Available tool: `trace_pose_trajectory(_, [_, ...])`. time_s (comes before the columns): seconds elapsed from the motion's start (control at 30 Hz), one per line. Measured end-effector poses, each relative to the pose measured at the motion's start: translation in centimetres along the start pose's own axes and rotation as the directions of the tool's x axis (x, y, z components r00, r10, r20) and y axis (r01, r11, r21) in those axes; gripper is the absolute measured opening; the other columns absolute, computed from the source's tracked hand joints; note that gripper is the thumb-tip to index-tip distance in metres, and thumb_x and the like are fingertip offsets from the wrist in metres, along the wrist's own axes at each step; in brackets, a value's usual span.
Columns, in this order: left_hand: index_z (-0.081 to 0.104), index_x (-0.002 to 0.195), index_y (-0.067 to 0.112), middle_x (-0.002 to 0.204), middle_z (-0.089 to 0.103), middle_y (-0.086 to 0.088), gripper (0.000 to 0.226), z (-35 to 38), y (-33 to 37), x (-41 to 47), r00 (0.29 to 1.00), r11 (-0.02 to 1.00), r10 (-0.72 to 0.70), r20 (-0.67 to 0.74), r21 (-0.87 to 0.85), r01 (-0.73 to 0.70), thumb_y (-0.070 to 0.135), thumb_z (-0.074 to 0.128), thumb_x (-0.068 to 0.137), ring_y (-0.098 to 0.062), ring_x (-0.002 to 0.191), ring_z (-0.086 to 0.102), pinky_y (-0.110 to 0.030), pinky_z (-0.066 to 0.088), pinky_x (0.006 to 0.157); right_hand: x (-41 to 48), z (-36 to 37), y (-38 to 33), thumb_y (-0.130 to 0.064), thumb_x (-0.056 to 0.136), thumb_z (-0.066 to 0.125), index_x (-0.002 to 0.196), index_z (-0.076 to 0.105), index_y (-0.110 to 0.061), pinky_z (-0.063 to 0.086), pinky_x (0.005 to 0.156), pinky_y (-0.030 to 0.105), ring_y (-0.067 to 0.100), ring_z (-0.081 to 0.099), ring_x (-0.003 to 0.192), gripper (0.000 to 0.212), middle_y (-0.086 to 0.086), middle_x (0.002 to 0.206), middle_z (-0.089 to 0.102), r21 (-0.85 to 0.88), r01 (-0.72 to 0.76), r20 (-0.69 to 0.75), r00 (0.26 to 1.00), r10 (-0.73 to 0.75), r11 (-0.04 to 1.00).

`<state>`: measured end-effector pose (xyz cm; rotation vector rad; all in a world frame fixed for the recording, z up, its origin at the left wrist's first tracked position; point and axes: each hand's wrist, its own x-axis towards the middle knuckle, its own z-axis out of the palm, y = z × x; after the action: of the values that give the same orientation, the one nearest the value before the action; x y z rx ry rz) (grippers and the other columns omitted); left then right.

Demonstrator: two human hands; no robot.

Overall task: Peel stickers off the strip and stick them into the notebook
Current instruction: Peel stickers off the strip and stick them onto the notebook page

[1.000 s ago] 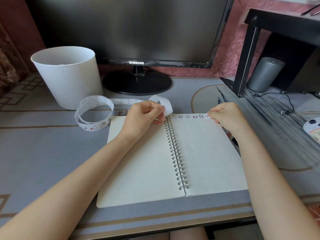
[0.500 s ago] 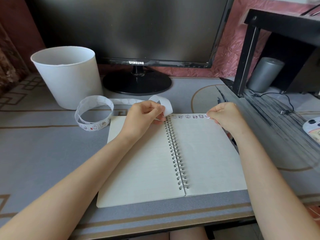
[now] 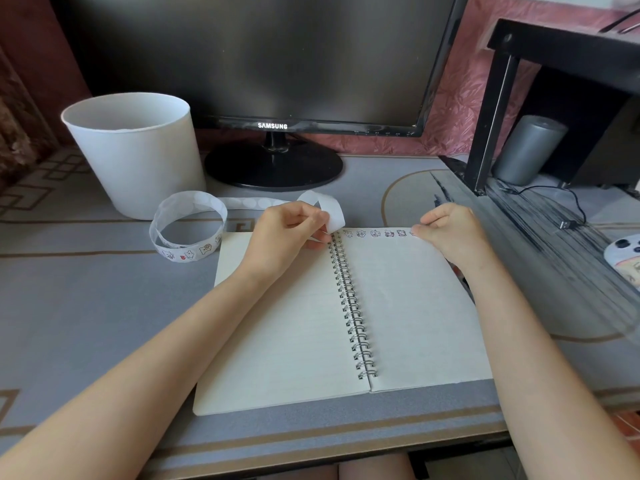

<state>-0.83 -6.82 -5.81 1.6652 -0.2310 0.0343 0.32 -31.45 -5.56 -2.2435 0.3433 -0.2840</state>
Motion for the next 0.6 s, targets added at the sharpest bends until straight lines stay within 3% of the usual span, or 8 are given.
trace_pose_trajectory(0.07, [0.065,0.078,0.004,0.074,0.065,-0.004,0.018,-0.01,0.00,-0.01,1.000,1.000,-0.001,-0.002,-0.002,0.001,0.011,0.058,0.093,-0.007,0.065,0.066,-0.022,0.057,0.068,0.07,-0.12,0.11,-0.011,0.080,0.072,0.085,0.060,-0.013,0.039,0.058,0.021,0.015,0.054,0.069,0.013,-0.001,0.075,0.058,-0.011,-0.002,-0.019,1.000,0.002,1.000])
trace_pose_trajectory(0.2, [0.065,0.079,0.003,0.076,0.065,-0.005,0.018,-0.05,0.03,-0.01,1.000,1.000,-0.002,-0.003,-0.001,0.002,0.011,0.058,0.093,-0.006,0.065,0.066,-0.020,0.057,0.066,0.43,-0.16,0.51,-0.005,0.084,0.062,0.065,0.056,-0.023,0.037,0.054,0.019,0.008,0.050,0.058,0.027,-0.003,0.069,0.057,-0.031,-0.028,-0.019,0.999,0.028,0.999])
trace_pose_trajectory(0.33, [0.065,0.081,0.001,0.075,0.065,-0.005,0.017,-0.02,0.00,0.02,1.000,1.000,-0.001,-0.003,-0.001,0.001,0.011,0.058,0.094,-0.006,0.064,0.066,-0.020,0.057,0.067,0.46,-0.09,0.36,-0.008,0.088,0.055,0.079,0.065,-0.004,0.038,0.053,0.024,0.014,0.047,0.051,0.014,0.002,0.058,0.054,-0.004,-0.064,-0.043,0.997,0.063,0.998])
trace_pose_trajectory(0.43, [0.065,0.081,0.002,0.075,0.066,-0.006,0.017,-0.01,-0.02,0.04,1.000,1.000,-0.002,-0.005,-0.002,0.002,0.011,0.058,0.094,-0.005,0.063,0.065,-0.019,0.056,0.065,-0.15,-0.41,-0.07,-0.016,0.086,0.064,0.068,0.061,-0.012,0.036,0.052,0.022,0.012,0.047,0.050,0.018,0.001,0.057,0.055,0.031,-0.045,0.006,0.999,0.045,0.998])
trace_pose_trajectory(0.5, [0.065,0.080,0.003,0.074,0.066,-0.006,0.017,-0.04,-0.06,0.05,1.000,1.000,-0.006,-0.007,-0.003,0.006,0.011,0.058,0.093,-0.006,0.064,0.065,-0.019,0.055,0.065,-0.15,-0.44,-0.04,-0.011,0.082,0.068,0.065,0.059,-0.019,0.035,0.051,0.020,0.008,0.047,0.052,0.021,-0.002,0.059,0.056,0.035,-0.042,0.020,0.999,0.041,0.999])
trace_pose_trajectory(0.6, [0.065,0.081,0.002,0.074,0.066,-0.006,0.017,-0.03,-0.12,0.08,1.000,1.000,-0.003,-0.006,-0.001,0.003,0.011,0.058,0.093,-0.006,0.064,0.066,-0.019,0.056,0.065,0.33,-0.22,0.35,-0.002,0.083,0.063,0.078,0.065,-0.008,0.036,0.051,0.021,0.010,0.048,0.053,0.008,-0.003,0.062,0.056,0.019,-0.061,-0.010,0.998,0.061,0.998])
